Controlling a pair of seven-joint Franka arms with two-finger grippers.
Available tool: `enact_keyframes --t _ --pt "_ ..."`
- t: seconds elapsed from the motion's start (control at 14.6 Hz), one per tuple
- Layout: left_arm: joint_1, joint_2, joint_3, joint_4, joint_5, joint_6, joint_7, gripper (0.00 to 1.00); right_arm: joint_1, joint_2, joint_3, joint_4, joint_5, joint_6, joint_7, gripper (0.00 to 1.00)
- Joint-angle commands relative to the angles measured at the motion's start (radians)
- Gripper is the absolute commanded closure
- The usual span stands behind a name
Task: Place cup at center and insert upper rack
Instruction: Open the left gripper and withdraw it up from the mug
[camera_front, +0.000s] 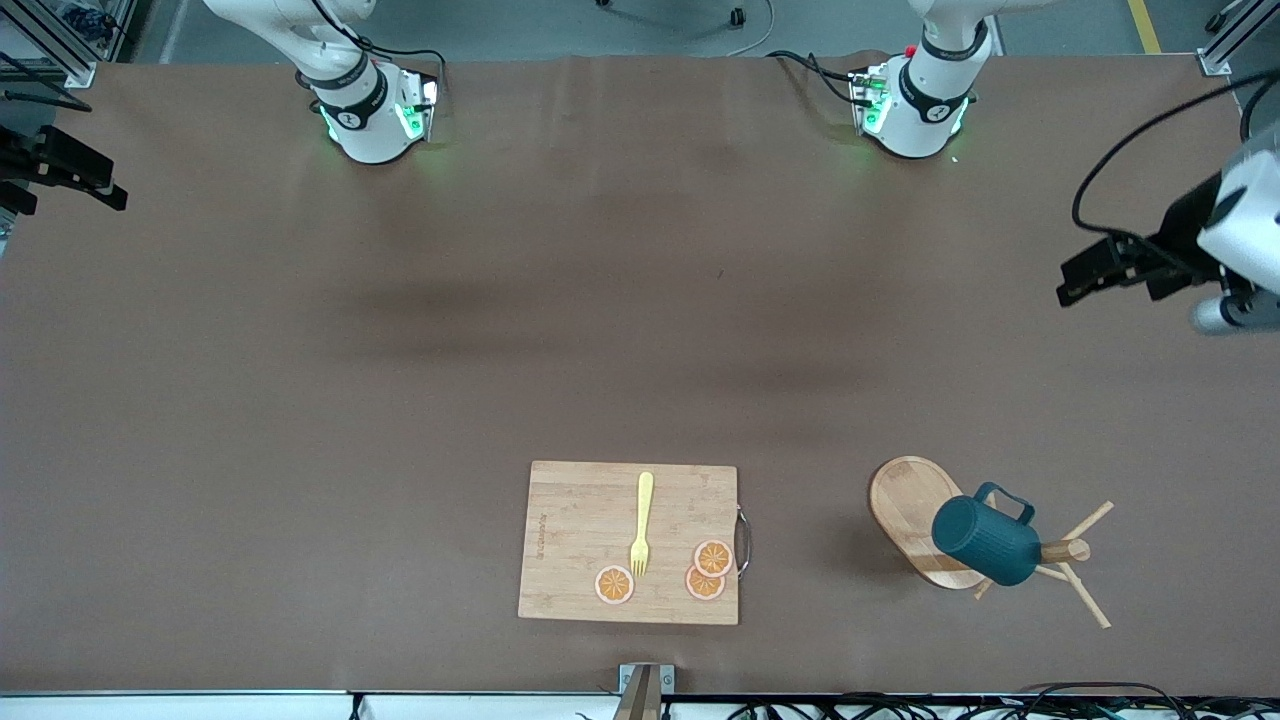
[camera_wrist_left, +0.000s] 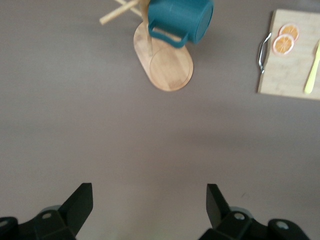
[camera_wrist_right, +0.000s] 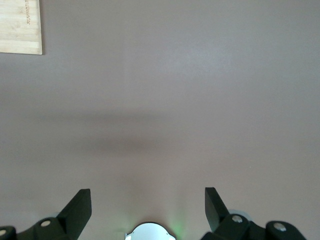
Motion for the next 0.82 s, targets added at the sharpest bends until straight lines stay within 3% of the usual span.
enact_keyframes --t 0.0,0.41,0.75 --pt "-0.108 -0.136 0.104 -0.159 0.017 0.008 0.024 0.00 -0.004 -0.028 0.004 -0.028 -0.005 0.011 -0.008 0.00" --pt "-0.119 -0.279 0.116 -0.315 0.002 0.038 0.025 0.00 -0.004 -0.030 0.004 -0.030 -0.005 0.011 -0.008 0.00" --pt "-0.118 -0.287 0.112 -0.316 0.004 0.030 0.048 0.00 -0.004 -0.028 0.004 -0.030 -0.005 0.011 -0.008 0.00"
